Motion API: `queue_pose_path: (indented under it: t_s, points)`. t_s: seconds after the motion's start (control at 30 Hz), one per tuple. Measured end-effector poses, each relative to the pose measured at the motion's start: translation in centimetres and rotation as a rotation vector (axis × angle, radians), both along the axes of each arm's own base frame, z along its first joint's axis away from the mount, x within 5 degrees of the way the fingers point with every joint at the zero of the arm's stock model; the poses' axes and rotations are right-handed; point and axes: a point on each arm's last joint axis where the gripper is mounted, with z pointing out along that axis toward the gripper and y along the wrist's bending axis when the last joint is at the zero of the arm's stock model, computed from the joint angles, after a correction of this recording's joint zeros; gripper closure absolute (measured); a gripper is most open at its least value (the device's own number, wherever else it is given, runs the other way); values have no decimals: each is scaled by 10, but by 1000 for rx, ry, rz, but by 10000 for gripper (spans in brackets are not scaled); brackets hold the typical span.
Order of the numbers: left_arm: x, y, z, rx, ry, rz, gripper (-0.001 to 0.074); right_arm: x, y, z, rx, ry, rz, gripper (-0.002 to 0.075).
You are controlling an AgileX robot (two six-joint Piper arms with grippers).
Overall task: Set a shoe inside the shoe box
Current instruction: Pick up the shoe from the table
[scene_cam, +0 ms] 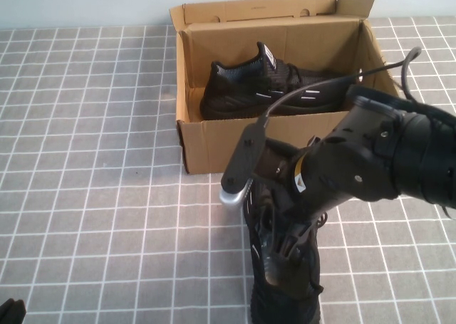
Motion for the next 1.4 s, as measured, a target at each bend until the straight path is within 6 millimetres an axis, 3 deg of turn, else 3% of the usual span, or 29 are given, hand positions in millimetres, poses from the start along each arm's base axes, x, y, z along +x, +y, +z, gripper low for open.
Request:
queue_pose_path:
  t_s: [0.17,0.3,0.47,0.57,0.7,0.9,1.27,1.4]
  points:
    - [0,0,0,0,0,0,736,1,1,-7,-15,18,-4,375]
    - [0,0,0,0,0,0,736,1,1,-8,-11,36,-37,478]
    - [0,0,0,0,0,0,736,1,0,-8,-14,38,-49,665]
    - [0,0,0,0,0,0,736,1,0,-8,-16,36,-48,717]
    - [0,0,0,0,0,0,736,-3,-2,-1,7,48,-59,730]
    - [0,0,0,0,0,0,736,-22,-16,36,87,75,-86,731]
    - [0,0,0,0,0,0,736,-77,-70,122,228,-17,-60,731]
    - [0,0,0,0,0,0,736,-92,-83,136,268,-28,-56,731]
